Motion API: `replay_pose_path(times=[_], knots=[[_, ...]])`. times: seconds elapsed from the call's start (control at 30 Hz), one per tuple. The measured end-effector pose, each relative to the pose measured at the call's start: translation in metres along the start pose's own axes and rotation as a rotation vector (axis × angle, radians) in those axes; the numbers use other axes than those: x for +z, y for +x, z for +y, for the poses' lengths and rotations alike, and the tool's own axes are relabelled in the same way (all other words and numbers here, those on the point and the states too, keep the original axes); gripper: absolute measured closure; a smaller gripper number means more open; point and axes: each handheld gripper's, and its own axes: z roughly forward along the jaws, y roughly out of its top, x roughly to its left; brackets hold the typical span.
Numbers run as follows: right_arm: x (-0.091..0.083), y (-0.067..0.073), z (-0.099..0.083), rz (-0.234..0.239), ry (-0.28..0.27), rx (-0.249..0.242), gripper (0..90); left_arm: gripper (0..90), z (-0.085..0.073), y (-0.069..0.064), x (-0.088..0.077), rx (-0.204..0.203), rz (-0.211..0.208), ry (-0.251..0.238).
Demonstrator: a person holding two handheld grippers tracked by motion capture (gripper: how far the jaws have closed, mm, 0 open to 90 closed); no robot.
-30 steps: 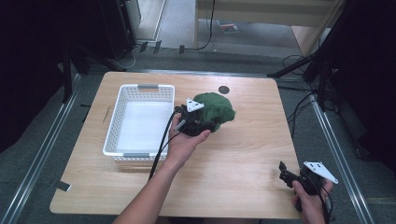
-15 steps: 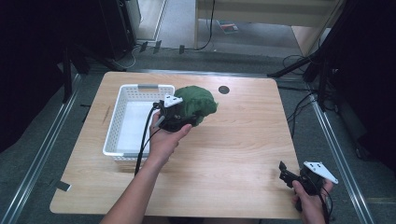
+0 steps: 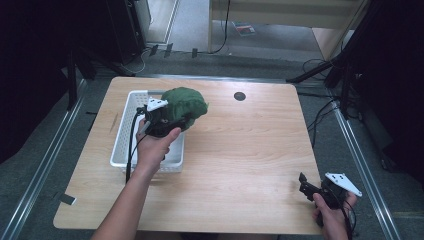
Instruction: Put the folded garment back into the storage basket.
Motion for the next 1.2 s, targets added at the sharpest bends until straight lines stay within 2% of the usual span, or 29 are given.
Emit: replay_pose_path(times=[0.23,0.43,0.53,0.6,0.67,0.7,0.73,0.77,0.87,0.93,1.03,1.1,1.2], knots=[[0.000,0.000,0.000,0.001,0.000,0.000,9.2,42.0,-0.004,0.026,-0.004,-0.010,0.054,-0.009],[0.000,0.000,0.000,0.001,0.000,-0.002,9.2,41.6,-0.009,0.046,-0.001,0.010,0.110,-0.022],[0.000,0.000,0.000,0.001,-0.001,-0.003,9.3,41.6,-0.010,0.055,0.002,-0.004,0.107,-0.016],[0.000,0.000,0.000,0.000,0.000,-0.002,9.3,41.5,-0.012,0.060,0.004,-0.002,0.129,-0.008],[0.000,0.000,0.000,0.000,0.000,-0.002,9.3,41.5,-0.012,0.062,0.006,-0.006,0.134,0.004],[0.000,0.000,0.000,0.001,0.001,-0.001,9.3,41.4,-0.013,0.066,0.010,-0.027,0.145,0.031],[0.000,0.000,0.000,0.001,0.000,-0.002,9.3,41.2,-0.013,0.066,0.010,-0.027,0.145,0.031],[0.000,0.000,0.000,0.002,0.000,-0.002,9.3,40.9,-0.015,0.069,0.014,-0.022,0.164,0.055],[0.000,0.000,0.000,0.002,0.000,-0.001,9.3,40.3,-0.018,0.074,0.021,-0.026,0.174,0.093],[0.000,0.000,0.000,0.003,0.000,-0.001,9.3,38.7,-0.020,0.076,0.025,-0.027,0.170,0.110],[0.000,0.000,0.000,0.003,0.001,0.001,9.3,37.4,-0.022,0.081,0.030,-0.064,0.128,0.140],[0.000,0.000,0.000,0.002,0.001,0.001,9.3,37.0,-0.023,0.082,0.032,-0.070,0.129,0.148],[0.000,0.000,0.000,0.002,0.001,0.002,9.3,36.7,-0.026,0.088,0.037,-0.059,0.159,0.187]])
